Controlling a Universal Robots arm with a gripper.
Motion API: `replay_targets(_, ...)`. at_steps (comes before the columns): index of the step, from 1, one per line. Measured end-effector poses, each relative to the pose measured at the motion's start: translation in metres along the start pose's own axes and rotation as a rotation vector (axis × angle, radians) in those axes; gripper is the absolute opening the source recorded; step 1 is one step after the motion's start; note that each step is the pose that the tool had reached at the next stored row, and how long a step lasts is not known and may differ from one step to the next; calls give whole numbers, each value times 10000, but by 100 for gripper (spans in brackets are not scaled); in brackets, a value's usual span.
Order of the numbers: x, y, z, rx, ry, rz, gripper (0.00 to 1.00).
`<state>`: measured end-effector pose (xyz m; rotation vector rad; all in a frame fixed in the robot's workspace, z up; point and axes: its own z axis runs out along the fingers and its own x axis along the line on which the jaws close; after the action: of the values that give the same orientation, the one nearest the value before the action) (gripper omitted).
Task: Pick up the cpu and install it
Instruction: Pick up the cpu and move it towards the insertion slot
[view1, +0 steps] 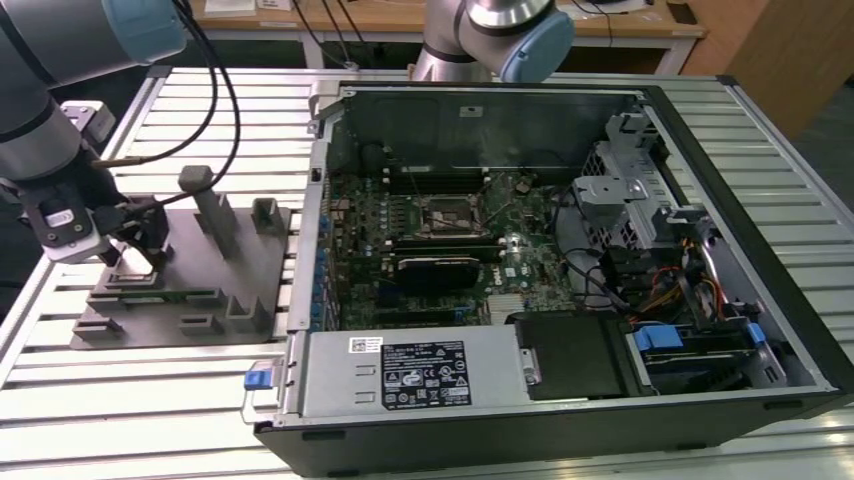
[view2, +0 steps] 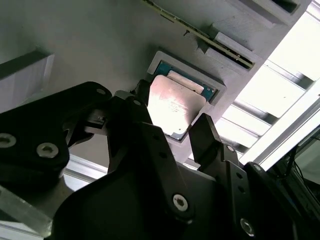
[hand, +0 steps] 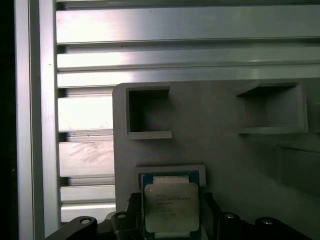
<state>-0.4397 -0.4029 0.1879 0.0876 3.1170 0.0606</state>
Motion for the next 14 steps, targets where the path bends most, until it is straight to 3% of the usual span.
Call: replay_targets(14,-10,-2,55,4,16,-80,59)
